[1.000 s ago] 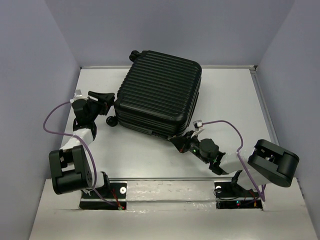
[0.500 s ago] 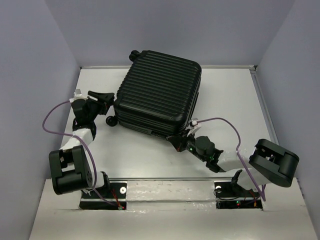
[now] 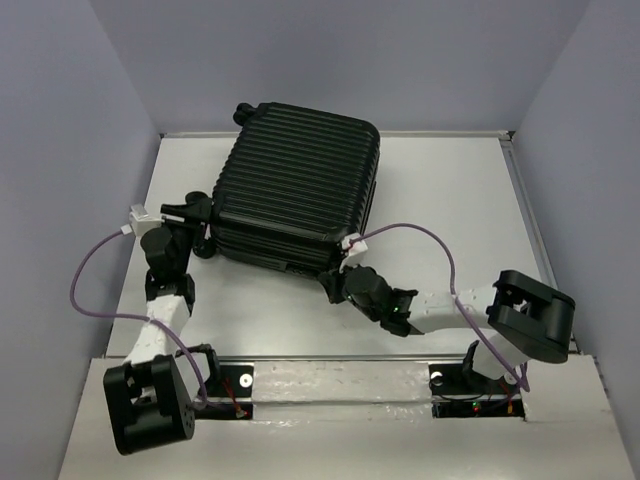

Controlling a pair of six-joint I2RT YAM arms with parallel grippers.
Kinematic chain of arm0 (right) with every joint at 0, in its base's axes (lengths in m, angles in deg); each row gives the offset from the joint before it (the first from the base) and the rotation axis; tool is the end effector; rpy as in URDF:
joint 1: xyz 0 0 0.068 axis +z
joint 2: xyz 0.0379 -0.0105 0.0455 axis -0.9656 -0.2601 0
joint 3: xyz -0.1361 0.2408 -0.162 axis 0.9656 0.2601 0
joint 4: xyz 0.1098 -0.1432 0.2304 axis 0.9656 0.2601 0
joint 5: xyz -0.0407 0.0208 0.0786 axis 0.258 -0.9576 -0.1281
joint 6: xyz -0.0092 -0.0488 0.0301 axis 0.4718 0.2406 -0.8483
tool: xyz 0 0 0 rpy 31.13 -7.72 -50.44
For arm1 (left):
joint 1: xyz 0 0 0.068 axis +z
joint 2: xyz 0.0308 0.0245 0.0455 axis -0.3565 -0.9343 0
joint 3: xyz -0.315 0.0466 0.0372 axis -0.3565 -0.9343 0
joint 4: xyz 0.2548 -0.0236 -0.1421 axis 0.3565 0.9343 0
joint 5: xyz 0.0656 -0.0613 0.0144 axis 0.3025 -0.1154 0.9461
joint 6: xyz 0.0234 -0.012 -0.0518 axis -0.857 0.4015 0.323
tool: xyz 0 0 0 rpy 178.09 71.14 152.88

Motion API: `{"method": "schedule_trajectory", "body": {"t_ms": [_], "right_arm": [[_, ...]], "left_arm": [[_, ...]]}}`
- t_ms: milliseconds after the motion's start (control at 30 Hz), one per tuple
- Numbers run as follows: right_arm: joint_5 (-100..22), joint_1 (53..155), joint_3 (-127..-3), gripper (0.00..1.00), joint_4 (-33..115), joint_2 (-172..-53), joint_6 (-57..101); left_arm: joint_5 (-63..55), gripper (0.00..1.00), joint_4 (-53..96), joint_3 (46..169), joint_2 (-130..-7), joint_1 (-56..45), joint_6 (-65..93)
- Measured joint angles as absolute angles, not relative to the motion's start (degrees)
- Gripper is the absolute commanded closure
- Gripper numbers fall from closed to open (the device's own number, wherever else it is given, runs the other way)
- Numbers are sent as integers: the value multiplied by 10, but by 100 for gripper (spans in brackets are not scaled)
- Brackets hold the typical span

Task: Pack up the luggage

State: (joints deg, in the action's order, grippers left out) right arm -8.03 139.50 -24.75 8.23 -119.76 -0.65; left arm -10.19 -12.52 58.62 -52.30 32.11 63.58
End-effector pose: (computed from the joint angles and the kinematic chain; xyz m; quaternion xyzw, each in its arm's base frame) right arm 0.1575 0.2931 0.2007 -0.1347 0.8022 0.2949 0.5013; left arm 0.2318 0.0356 0.2680 -0.3463 0.6169 -0.3773 0.5976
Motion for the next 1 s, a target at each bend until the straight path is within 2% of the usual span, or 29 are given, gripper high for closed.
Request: {"method": "schedule_trajectory", "body": {"t_ms": [133,267,500,600,733,833,1000], "right_arm": [[-109,1354,-206,93,120,-1131,-13],[-138,1271,-163,93,201,-1022,-11],[-148,1179,-163,93,333,-911,34],[-189,1197,-165,93,266,-936,23],[-204,1319,-187,93,155,-1058,15],[-206,1391,-242,93,157,-1156,24],[-226,1401,-269,93,114,-1183,30]], "left_arm": [[-107,94,-108,536,-440,305,638],[-163,94,-93,502,-380,263,638],[-130,94,-71,468,-296,93,654],[-123,94,-69,465,-295,10,655],[-136,94,-83,465,-325,-55,647],[-149,94,-80,464,-347,-86,637],[-145,94,-59,483,-348,-100,624]]}}
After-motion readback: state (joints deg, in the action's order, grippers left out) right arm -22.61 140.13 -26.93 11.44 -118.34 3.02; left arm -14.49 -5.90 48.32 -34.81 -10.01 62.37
